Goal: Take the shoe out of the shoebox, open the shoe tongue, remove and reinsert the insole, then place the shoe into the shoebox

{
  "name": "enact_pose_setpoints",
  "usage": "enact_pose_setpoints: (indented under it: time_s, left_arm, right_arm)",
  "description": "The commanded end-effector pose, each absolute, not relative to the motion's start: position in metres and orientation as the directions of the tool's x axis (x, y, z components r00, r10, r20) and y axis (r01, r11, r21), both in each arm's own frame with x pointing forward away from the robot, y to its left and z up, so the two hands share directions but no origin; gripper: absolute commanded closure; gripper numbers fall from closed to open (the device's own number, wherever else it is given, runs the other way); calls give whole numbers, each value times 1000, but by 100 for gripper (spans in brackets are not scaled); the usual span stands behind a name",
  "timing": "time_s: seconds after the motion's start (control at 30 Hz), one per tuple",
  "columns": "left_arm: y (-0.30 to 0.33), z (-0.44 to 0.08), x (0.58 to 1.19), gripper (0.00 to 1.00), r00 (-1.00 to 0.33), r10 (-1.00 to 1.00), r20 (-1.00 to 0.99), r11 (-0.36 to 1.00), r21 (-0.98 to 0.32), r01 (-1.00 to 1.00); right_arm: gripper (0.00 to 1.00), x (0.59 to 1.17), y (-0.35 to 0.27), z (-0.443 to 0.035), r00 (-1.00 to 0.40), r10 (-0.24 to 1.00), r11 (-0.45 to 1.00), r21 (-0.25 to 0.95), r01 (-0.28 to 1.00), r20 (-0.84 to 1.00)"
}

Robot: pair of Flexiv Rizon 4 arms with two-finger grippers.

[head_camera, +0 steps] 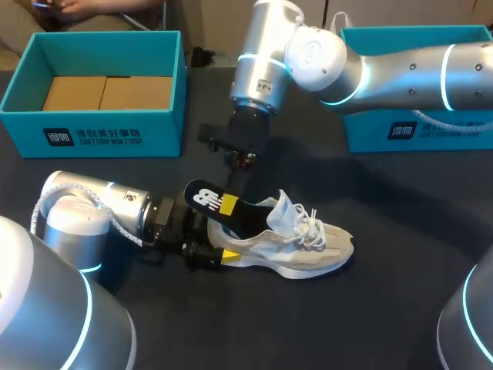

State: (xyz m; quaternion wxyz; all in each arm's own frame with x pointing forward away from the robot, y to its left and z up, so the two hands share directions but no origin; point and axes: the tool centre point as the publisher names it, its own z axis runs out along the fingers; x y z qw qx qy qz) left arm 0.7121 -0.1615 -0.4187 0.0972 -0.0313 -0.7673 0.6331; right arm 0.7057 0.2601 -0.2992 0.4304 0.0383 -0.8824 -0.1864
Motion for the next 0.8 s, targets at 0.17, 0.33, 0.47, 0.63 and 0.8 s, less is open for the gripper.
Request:
enact_pose_setpoints:
  time_s: [0.17, 0.33, 0.47, 0.63, 0.8]
  left_arm:
    - [-162, -419, 712, 100, -979, 170, 110, 198, -977, -75]
    - [-162, -419, 712, 100, -979, 170, 110, 198, -977, -75]
    - [-162, -419, 712, 100, -979, 170, 110, 198, -977, -75]
    - [-162, -419, 712, 100, -979, 170, 110, 198, -977, -75]
    - [-162, -419, 712, 100, -979, 170, 110, 198, -977, -75]
  right_arm:
    - [100, 701, 259, -294, -645, -219, 928, 360, 93, 732]
    - [100, 701, 267, -295, -647, -222, 924, 369, 99, 729]
    - [100, 711, 292, -277, -690, -269, 890, 447, 89, 672]
    - [100, 726, 313, -239, -709, -282, 871, 483, 94, 647]
    - [100, 724, 314, -189, -744, -293, 822, 556, 126, 601]
